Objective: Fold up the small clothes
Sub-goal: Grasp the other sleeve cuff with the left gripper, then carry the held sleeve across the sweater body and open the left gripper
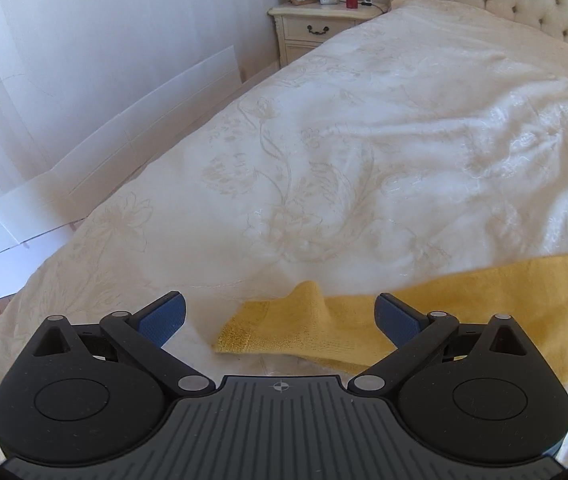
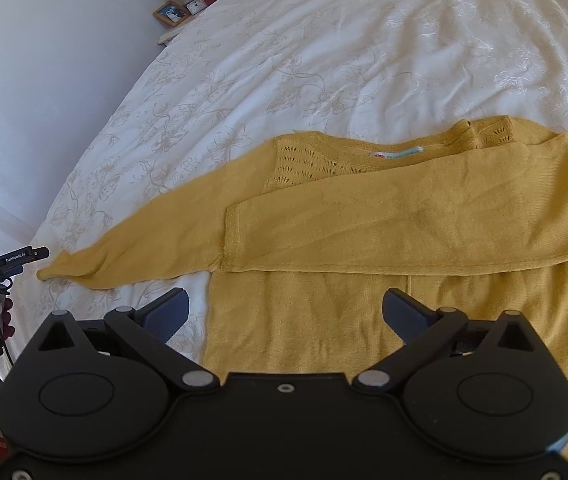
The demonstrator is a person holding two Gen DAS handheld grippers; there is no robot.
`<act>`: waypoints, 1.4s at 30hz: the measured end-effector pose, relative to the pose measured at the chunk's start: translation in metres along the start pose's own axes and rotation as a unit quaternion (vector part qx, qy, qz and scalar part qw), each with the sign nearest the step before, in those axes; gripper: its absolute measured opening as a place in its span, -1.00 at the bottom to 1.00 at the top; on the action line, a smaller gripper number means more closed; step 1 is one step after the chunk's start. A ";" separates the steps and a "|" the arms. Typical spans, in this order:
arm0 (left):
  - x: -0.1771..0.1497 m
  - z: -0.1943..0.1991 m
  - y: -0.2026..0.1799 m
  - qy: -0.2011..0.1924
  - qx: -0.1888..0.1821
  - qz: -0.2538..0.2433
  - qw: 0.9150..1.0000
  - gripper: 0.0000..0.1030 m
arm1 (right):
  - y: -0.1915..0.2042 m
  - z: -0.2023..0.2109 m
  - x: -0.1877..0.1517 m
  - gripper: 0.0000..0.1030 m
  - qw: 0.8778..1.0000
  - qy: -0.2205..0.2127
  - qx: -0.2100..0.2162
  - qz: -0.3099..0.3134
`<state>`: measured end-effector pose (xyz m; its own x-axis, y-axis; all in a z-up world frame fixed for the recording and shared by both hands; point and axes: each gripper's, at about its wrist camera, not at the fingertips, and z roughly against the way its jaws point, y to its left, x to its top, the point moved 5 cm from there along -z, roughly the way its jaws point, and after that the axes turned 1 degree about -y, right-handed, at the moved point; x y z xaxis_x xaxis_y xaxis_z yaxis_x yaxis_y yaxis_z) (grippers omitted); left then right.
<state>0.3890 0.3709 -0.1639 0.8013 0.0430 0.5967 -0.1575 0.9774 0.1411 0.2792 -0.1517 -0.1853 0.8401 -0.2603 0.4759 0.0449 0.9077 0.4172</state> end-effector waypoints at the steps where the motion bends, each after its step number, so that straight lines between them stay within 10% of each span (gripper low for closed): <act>1: -0.002 -0.008 0.001 0.012 0.000 -0.006 1.000 0.98 | 0.003 -0.002 0.000 0.99 1.000 0.002 0.000 0.001; 4: -0.012 -0.027 0.003 0.049 -0.002 -0.009 0.999 0.62 | 0.010 -0.008 -0.001 0.99 1.000 0.007 0.004 0.003; 6: -0.016 -0.037 0.006 0.066 -0.002 0.009 0.998 -0.17 | 0.014 -0.010 -0.002 0.99 1.000 0.012 0.005 0.007; 10: -0.016 -0.031 0.006 0.047 -0.042 0.037 0.997 -0.69 | 0.019 -0.014 -0.006 0.99 1.000 0.023 0.009 0.018; 21: 0.031 0.065 -0.063 -0.014 -0.187 0.086 0.978 -0.72 | 0.005 -0.013 -0.016 0.99 0.998 0.036 0.038 0.016; 35: 0.073 0.148 -0.333 -0.069 -0.389 0.012 0.918 -0.72 | -0.068 0.026 -0.023 0.99 0.998 0.010 0.053 -0.030; 42: 0.027 0.140 -0.407 -0.061 -0.354 -0.074 0.930 -0.47 | -0.092 0.045 -0.011 0.99 0.997 -0.021 0.060 -0.033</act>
<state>0.3943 -0.0543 -0.0944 0.7051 -0.0846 0.7041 0.4045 0.8634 -0.3014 0.2415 -0.2468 -0.1940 0.8140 -0.3348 0.4747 0.0327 0.8423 0.5380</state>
